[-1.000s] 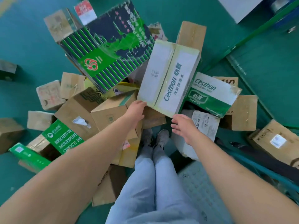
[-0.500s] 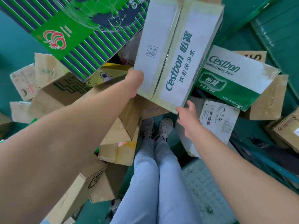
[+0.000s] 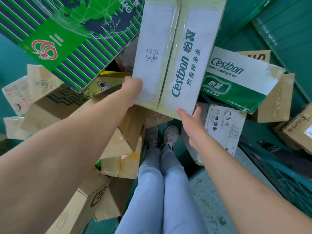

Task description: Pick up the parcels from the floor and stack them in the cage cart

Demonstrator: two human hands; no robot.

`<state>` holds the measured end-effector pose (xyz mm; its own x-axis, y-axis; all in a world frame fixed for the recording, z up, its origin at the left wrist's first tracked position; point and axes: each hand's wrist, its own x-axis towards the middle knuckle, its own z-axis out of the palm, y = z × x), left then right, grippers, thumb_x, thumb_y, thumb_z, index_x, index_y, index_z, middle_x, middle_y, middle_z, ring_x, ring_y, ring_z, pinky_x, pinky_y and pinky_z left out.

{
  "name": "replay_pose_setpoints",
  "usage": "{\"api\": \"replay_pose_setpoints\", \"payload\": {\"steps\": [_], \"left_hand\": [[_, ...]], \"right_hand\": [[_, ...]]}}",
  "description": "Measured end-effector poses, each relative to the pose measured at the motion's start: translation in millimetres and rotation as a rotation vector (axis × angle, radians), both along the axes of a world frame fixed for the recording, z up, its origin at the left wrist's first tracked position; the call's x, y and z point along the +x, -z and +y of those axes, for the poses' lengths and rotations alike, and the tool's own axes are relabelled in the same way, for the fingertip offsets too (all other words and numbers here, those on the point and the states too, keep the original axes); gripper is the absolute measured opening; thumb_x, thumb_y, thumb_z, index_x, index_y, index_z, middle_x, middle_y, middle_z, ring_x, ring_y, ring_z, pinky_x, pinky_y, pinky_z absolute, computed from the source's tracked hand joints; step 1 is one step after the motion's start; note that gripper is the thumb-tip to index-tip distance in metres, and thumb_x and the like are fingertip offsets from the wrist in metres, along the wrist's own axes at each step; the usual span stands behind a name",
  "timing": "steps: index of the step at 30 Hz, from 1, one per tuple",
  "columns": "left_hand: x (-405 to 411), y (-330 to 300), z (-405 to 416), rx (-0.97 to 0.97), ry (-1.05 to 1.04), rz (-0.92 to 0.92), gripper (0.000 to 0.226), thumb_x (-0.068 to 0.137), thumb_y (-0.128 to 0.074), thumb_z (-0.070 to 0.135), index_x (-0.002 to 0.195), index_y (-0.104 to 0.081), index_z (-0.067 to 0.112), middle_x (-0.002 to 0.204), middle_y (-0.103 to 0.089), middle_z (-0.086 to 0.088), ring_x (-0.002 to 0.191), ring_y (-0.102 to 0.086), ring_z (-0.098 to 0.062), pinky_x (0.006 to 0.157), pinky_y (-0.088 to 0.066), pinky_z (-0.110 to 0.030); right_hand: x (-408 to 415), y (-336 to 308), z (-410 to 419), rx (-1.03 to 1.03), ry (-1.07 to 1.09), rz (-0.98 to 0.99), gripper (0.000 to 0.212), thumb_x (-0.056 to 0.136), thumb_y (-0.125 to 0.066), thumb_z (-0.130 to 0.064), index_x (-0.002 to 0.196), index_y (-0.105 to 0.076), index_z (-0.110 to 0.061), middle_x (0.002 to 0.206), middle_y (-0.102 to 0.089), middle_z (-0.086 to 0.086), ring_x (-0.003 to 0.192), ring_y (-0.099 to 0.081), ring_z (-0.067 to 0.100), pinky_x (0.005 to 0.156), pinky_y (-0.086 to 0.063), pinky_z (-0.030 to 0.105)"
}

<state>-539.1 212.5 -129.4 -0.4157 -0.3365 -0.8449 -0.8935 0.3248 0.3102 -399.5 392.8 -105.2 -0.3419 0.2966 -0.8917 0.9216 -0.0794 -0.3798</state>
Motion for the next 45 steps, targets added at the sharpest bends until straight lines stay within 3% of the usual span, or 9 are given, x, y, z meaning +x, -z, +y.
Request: {"api": "replay_pose_setpoints", "payload": {"steps": [2,6,12,16,22,28,31,38,45], "left_hand": [[5,-26,0,-0.014,0.062,-0.029,0.017,0.103,-0.047,0.012,0.12,-0.049,0.014,0.108,-0.047,-0.004,0.092,-0.047,-0.02,0.068,-0.041,-0.029],[17,-75,2,0.138,0.074,0.06,0.059,0.103,-0.059,0.026,0.152,-0.03,0.012,0.121,-0.043,-0.003,0.106,-0.043,-0.022,0.088,-0.036,-0.035],[30,-165,0,0.231,0.101,0.137,0.069,0.101,-0.06,0.042,0.158,-0.033,0.013,0.152,-0.045,-0.006,0.122,-0.046,-0.025,0.097,-0.034,-0.039],[50,-231,-9,0.322,0.08,0.159,0.078,0.087,-0.069,0.06,0.15,-0.047,0.019,0.151,-0.051,-0.002,0.139,-0.047,-0.028,0.115,-0.033,-0.044],[100,-291,-18,0.432,0.162,0.23,0.04,0.1,-0.055,0.056,0.115,-0.069,0.022,0.105,-0.079,-0.002,0.095,-0.075,-0.023,0.08,-0.056,-0.036],[144,-328,-13,0.406,0.309,0.241,0.069,0.077,-0.062,0.08,0.124,-0.065,0.03,0.12,-0.073,0.003,0.109,-0.07,-0.023,0.099,-0.051,-0.046],[164,-334,-9,0.387,0.346,0.221,0.089,0.066,-0.065,0.088,0.132,-0.06,0.029,0.128,-0.069,0.003,0.111,-0.068,-0.024,0.094,-0.052,-0.044],[218,-330,14,0.387,0.483,0.212,0.123,0.042,-0.068,0.099,0.14,-0.053,0.027,0.131,-0.068,-0.002,0.109,-0.07,-0.028,0.099,-0.053,-0.053],[332,-373,74,0.446,0.701,0.2,0.073,0.08,-0.07,0.071,0.134,-0.056,0.024,0.12,-0.073,-0.001,0.101,-0.073,-0.023,0.075,-0.055,-0.037]], "right_hand": [[0,-26,6,0.042,0.003,0.05,0.071,0.097,-0.066,-0.042,0.155,-0.028,-0.026,0.144,-0.045,-0.006,0.117,-0.047,0.014,0.094,-0.035,0.034],[-5,-84,21,0.182,-0.038,0.177,0.066,0.095,-0.065,-0.05,0.151,-0.036,-0.027,0.14,-0.049,-0.009,0.12,-0.05,0.013,0.097,-0.04,0.034],[-10,-184,40,0.323,-0.121,0.307,0.063,0.092,-0.059,-0.067,0.136,-0.053,-0.023,0.128,-0.058,-0.005,0.113,-0.058,0.017,0.091,-0.047,0.036],[7,-246,44,0.336,-0.09,0.352,0.06,0.09,-0.054,-0.076,0.12,-0.06,-0.024,0.124,-0.062,-0.002,0.111,-0.06,0.019,0.09,-0.048,0.037],[66,-305,41,0.294,-0.018,0.374,0.035,0.094,-0.057,-0.069,0.108,-0.057,-0.038,0.112,-0.062,-0.013,0.11,-0.058,0.015,0.092,-0.043,0.033],[128,-329,39,0.283,0.079,0.32,0.055,0.088,-0.063,-0.065,0.127,-0.066,-0.026,0.122,-0.069,-0.005,0.109,-0.067,0.02,0.1,-0.054,0.043],[161,-337,40,0.282,0.109,0.31,0.054,0.087,-0.063,-0.066,0.124,-0.067,-0.027,0.117,-0.072,-0.006,0.104,-0.069,0.019,0.098,-0.056,0.044],[249,-357,53,0.282,0.243,0.3,0.034,0.097,-0.064,-0.053,0.108,-0.063,-0.02,0.094,-0.063,-0.013,0.08,-0.058,0.003,0.061,-0.042,0.025],[399,-366,62,0.317,0.489,0.297,0.054,0.084,-0.068,-0.065,0.116,-0.069,-0.022,0.112,-0.073,-0.002,0.099,-0.07,0.02,0.091,-0.055,0.038]]}}
